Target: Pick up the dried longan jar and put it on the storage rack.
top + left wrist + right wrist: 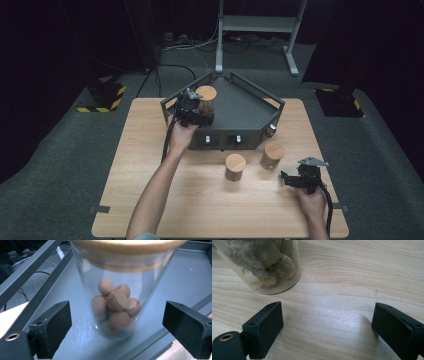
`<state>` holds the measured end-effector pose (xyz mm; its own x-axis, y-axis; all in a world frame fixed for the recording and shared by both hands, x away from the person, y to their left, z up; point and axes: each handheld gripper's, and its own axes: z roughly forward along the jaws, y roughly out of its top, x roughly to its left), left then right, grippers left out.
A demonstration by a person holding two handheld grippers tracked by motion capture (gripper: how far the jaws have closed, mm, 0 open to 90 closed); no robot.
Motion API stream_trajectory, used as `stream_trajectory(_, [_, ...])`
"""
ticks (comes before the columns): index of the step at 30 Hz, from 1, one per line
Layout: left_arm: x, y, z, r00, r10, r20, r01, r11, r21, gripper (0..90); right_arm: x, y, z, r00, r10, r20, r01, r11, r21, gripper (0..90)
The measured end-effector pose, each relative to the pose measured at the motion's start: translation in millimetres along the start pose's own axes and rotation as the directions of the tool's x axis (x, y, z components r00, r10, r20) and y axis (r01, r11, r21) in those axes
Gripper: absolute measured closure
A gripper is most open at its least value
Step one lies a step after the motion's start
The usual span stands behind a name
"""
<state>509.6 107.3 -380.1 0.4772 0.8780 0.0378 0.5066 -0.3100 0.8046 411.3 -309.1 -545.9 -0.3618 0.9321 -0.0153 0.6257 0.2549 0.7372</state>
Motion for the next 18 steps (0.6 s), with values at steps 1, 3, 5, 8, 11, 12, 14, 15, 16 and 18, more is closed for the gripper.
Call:
stream_trajectory(1, [-0.4,-2.6,-2.7,1.0000,-0.002,-0.003,0.002,1.0000,-0.001,8.8,0.0,0.0,0.0,1.0000,0.000,0.000,0.000,1.000,0.000,10.1])
stream_trajectory(3, [-0.3,-3.9,-4.0,1.0000,0.000,-0.003,0.000,1.0000,-0.003,8.9,-0.2,0.0,0.1,1.0000,-0.002,0.000,0.002,1.000,-0.001,10.1])
stream_trajectory(5, [-0.5,-6.0,-5.9,1.0000,-0.003,-0.002,0.003,1.0000,-0.004,8.9,0.0,0.0,0.0,1.0000,0.000,0.000,0.000,1.000,0.000,10.1])
stream_trajectory(8, [-0.5,-9.2,-8.2,1.0000,-0.002,-0.004,0.002,1.0000,-0.002,9.0,0.0,0.0,0.0,1.0000,0.000,0.000,0.000,1.000,0.000,10.1])
stream_trajectory(11, [-0.2,-12.2,-9.9,1.0000,-0.002,-0.002,0.002,1.0000,0.001,9.0,0.0,0.0,0.0,1.0000,0.000,0.000,0.000,1.000,0.000,10.1])
stream_trajectory(12, [0.0,-12.8,-10.5,1.0000,0.000,-0.003,0.000,1.0000,0.003,9.0,-0.1,0.0,0.1,1.0000,-0.002,0.000,0.002,1.000,0.000,10.1])
stream_trajectory(14, [-0.3,-15.3,-12.7,1.0000,-0.004,0.001,0.004,1.0000,-0.001,9.1,0.0,0.0,0.0,1.0000,0.000,0.000,0.000,1.000,0.000,10.1])
stream_trajectory(15, [-0.3,-15.3,-12.7,1.0000,-0.004,0.001,0.004,1.0000,-0.001,9.1,0.0,0.0,0.0,1.0000,0.000,0.000,0.000,1.000,0.000,10.1])
stream_trajectory(16, [-0.5,-16.1,-13.4,1.0000,-0.005,0.002,0.005,1.0000,-0.002,9.1,0.0,0.0,0.0,1.0000,0.000,0.000,0.000,1.000,0.000,10.1])
stream_trajectory(18, [-0.7,-17.7,-15.1,1.0000,-0.001,0.003,0.001,1.0000,-0.002,9.2,0.0,0.0,0.0,1.0000,0.000,0.000,0.000,1.000,0.000,10.1])
